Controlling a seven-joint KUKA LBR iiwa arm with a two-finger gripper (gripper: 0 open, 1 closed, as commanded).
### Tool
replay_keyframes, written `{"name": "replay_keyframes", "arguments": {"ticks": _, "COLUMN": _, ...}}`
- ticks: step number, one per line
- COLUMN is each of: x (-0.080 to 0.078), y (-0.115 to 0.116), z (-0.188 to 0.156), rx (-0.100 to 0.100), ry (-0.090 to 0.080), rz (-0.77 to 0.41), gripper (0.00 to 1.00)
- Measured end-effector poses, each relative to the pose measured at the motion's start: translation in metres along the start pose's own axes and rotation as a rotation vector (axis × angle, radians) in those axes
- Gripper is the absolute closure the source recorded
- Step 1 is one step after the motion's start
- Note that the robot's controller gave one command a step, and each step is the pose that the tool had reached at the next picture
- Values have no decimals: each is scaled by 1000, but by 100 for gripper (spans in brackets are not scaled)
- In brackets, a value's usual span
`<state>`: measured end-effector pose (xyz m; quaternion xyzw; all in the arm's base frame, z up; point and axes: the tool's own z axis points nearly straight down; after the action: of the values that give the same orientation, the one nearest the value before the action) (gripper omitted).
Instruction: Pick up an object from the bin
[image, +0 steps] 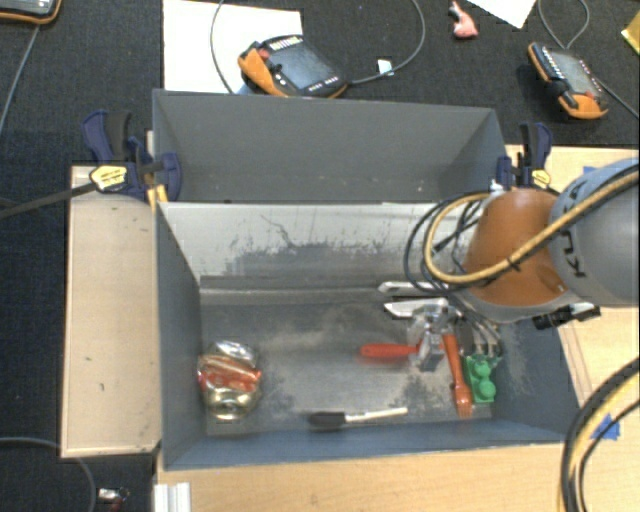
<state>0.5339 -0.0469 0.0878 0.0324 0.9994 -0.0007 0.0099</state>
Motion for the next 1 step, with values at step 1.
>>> {"name": "replay_keyframes", "arguments": {"ticks": 1, "x": 0, "y": 0, "z": 0, "rx": 0, "ry": 0, "rz": -1, "gripper": 100}}
